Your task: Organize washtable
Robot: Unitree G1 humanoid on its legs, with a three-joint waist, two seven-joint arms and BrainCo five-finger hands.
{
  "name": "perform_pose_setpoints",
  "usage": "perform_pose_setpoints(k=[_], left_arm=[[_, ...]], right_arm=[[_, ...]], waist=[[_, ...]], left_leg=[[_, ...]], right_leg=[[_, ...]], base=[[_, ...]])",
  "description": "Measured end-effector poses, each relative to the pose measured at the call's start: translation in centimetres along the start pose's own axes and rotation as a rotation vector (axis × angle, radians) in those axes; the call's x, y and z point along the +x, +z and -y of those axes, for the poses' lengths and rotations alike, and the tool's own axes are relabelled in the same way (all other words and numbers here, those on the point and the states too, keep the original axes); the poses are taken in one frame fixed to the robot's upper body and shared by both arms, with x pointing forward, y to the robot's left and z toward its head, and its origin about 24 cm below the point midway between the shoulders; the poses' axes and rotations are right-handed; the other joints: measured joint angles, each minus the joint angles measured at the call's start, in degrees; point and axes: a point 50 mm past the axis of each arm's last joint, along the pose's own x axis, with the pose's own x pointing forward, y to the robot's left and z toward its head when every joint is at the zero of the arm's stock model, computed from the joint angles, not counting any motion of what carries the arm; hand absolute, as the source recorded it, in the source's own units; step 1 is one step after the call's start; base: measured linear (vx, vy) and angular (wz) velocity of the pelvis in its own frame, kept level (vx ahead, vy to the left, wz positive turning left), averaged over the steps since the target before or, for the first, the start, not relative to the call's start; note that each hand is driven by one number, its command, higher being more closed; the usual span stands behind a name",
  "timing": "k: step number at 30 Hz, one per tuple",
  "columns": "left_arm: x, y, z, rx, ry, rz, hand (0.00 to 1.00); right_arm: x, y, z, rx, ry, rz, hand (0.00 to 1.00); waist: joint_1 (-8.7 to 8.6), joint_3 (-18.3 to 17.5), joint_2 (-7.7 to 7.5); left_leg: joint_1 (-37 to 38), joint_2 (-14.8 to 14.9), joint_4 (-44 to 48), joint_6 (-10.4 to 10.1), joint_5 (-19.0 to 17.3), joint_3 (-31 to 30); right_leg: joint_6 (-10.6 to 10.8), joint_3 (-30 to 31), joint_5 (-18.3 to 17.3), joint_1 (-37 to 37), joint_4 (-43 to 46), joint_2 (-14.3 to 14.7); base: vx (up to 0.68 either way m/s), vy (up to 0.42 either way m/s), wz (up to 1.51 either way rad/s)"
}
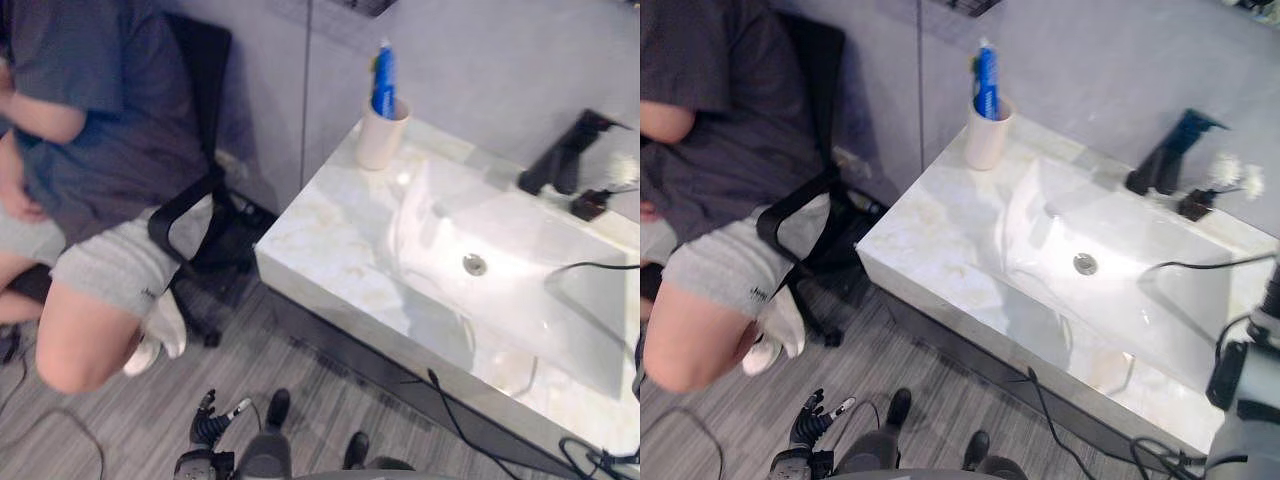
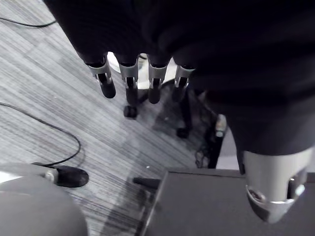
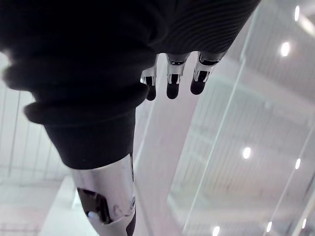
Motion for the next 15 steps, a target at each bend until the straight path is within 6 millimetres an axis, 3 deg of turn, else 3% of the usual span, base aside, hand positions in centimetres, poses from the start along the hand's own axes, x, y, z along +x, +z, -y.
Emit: perform_pose_setpoints(k=[1,3,4,5,7,10,11,12,14,15], left_arm=[[0.0,-0.2,-0.1,-0.009,0.008,-0.009,0.0],[-0.3,-1.1,0.1,-0.026,0.013,-0.05,0.0],[-0.4,-1.3,0.2,-0.028,0.011,-0.059,0.0],[-0.5,-1.6,0.5,-0.036,0.009,-0.074,0.0],[-0.6,-1.7,0.9,-0.079,0.02,-0.094,0.0],[-0.7,-1.6,2.0,-0.122,0.014,-0.1,0.0],[-0.8,-1.6,2.3,-0.128,0.011,-0.104,0.0],[-0.9,-1.7,2.8,-0.141,0.004,-0.114,0.0],[-1.0,-1.8,3.3,-0.147,-0.006,-0.126,0.0],[-1.1,-1.8,3.7,-0.147,-0.019,-0.131,0.0]], right_arm=[[-0.6,-0.6,1.6,-0.025,-0.049,-0.029,0.0],[-4.7,-3.6,7.1,-0.112,-0.215,-0.207,0.0],[-6.1,-4.2,8.3,-0.141,-0.24,-0.26,0.0],[-9.3,-5.4,10.9,-0.228,-0.269,-0.382,0.0],[-16.3,-6.1,15.1,-0.376,-0.312,-0.636,0.0],[-26.7,-3.8,19.6,-0.572,-0.419,-0.987,0.0],[-28.4,-3.2,19.9,-0.598,-0.429,-1.051,0.0],[-32.5,-2.0,19.5,-0.619,-0.415,-1.215,0.0],[-35.7,-1.1,18.6,-0.608,-0.369,-1.354,0.0],[-38.2,-1.1,17.9,-0.594,-0.285,-1.48,0.0]], waist=[[-0.55,-0.31,0.07],[-2.92,-2.1,0.97],[-3.57,-2.64,1.25],[-4.56,-3.42,1.41],[-4.64,-4.48,2.38],[-6.07,-5.45,3.85],[-6.02,-5.57,4.04],[-5.95,-5.61,4.21],[-5.86,-5.54,4.28],[-5.69,-5.47,4.25]], left_leg=[[0.43,0.09,-0.08,0.04,-0.15,0.72],[1.86,0.36,-0.1,0.11,-0.87,3.54],[2.18,0.41,-0.1,0.03,-1.06,4.0],[2.76,0.56,-0.11,0.07,-1.45,5.19],[4.1,1.02,-0.11,-0.42,-2.7,6.93],[5.07,1.6,-0.11,-0.22,-3.34,7.75],[5.32,1.81,-0.09,-0.16,-3.38,8.28],[6.16,2.18,-0.08,-0.31,-3.64,9.32],[6.84,2.51,-0.08,-0.52,-4.32,10.42],[7.44,2.68,-0.08,-0.52,-4.49,11.59]], right_leg=[[0.04,0.64,0.05,0.02,-0.02,0.01],[0.22,2.95,0.27,0.04,-0.14,-0.04],[0.2,3.51,0.3,0.07,-0.26,-0.03],[0.17,3.6,0.31,0.1,-0.44,-0.02],[0.32,3.34,0.49,0.2,-0.14,-0.1],[0.11,2.13,0.25,1.2,0.18,-0.18],[0.09,2.15,0.24,1.27,0.32,-0.21],[0.08,2.13,0.25,1.67,0.54,-0.21],[0.05,2.11,0.23,2.22,0.88,-0.17],[-0.07,2.13,-0.09,2.15,1.82,-0.27]], base=[[-0.03,0.011,-0.62],[-0.02,0.011,-0.64],[0.0,0.009,-0.59],[0.02,-0.005,-0.63],[0.02,-0.012,-0.62],[0.01,-0.02,0.0],[0.03,-0.021,-0.18],[-0.01,-0.023,-0.32],[-0.03,-0.018,-0.27],[0.0,-0.01,-0.23]])
